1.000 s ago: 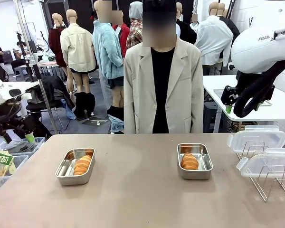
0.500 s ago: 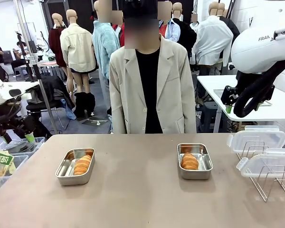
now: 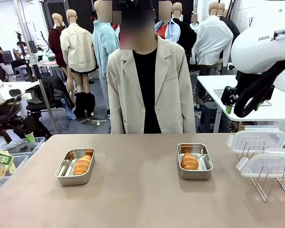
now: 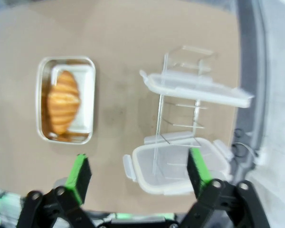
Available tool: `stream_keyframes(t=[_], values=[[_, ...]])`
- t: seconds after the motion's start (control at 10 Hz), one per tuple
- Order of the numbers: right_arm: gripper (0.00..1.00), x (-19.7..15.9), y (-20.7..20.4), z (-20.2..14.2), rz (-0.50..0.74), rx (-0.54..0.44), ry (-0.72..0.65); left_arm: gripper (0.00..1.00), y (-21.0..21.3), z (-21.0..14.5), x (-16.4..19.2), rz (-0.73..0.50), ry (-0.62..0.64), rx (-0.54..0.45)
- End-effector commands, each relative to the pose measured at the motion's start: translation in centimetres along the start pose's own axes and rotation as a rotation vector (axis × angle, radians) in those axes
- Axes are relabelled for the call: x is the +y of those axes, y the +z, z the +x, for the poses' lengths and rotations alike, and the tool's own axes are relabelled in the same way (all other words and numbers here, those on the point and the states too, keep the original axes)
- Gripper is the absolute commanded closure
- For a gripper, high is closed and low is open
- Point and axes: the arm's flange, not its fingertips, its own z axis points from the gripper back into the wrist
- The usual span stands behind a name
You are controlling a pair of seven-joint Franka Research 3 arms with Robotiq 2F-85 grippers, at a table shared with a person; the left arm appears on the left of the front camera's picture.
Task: Place the bread in airtight containers.
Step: Pick up one Airtight Container lid and hand it to the human.
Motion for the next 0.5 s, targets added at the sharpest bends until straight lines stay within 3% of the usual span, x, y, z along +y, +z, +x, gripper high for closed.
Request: stream_keyframes(t=[0.0,0.4], values=[[0.00,-0.8,0.1,-1.5,0.007,0.067,0.319,0.08,0.1,0.1,0.0,0.001,0.012,-0.009],[0.00,-2.4,-2.3,-6.2,-0.056,0.256,1.038,0.08,0.1,0.1,0.0,0.001,0.012,-0.009]])
